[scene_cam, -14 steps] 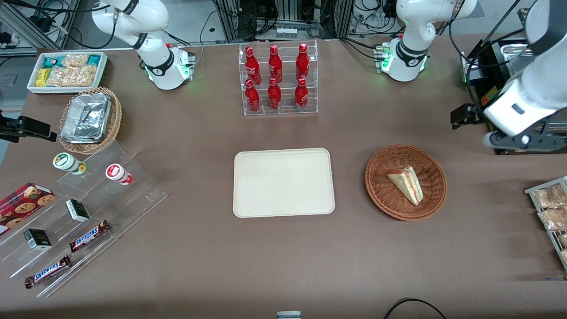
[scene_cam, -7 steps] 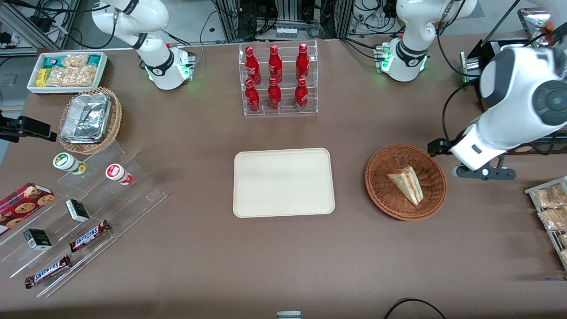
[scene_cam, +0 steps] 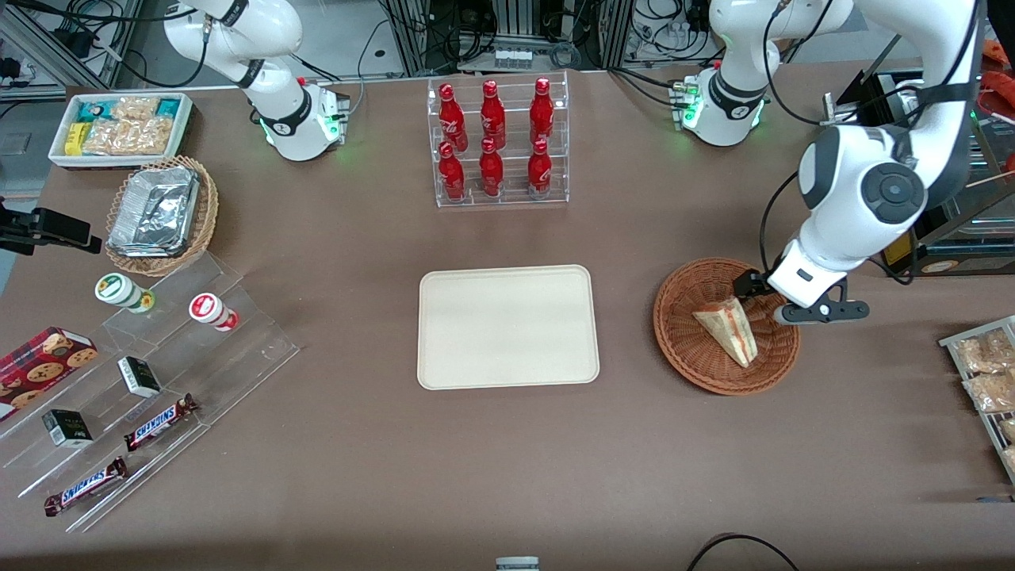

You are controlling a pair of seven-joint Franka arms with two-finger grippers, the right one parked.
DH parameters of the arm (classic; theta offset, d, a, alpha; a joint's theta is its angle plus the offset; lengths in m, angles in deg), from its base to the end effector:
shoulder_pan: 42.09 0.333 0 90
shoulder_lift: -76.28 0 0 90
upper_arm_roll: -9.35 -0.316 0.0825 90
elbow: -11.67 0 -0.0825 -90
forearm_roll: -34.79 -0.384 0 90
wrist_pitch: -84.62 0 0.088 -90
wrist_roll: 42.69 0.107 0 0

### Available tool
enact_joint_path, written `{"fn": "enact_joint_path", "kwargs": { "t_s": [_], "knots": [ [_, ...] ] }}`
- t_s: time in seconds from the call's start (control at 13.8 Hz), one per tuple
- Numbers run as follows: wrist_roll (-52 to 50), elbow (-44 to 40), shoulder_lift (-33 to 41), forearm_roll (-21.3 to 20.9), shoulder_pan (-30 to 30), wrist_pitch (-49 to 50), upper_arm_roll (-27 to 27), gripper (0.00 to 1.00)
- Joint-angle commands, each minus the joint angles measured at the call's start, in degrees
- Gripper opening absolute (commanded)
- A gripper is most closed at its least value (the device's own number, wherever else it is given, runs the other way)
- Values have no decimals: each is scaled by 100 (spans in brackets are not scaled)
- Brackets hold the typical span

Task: Place sandwich from basket to tray
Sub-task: 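Move the left gripper over the sandwich in the wicker basket, then lower the left gripper and close it on the wrapped sandwich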

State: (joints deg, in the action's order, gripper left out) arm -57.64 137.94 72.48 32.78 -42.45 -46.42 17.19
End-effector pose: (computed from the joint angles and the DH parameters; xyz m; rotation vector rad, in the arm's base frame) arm 0.5347 -0.0759 0.3536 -3.1241 -0.1491 -0.0326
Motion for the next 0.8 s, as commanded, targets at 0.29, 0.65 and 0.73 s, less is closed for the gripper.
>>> {"fn": "enact_joint_path", "kwargs": {
  "t_s": [0.29, 0.65, 0.73],
  "knots": [
    [-3204, 345, -207, 52, -25, -816, 68, 100],
    [-4183, 310, -612, 52, -34, -1169, 86, 100],
    [-4192, 310, -682, 52, -42, -1169, 95, 100]
  ]
}}
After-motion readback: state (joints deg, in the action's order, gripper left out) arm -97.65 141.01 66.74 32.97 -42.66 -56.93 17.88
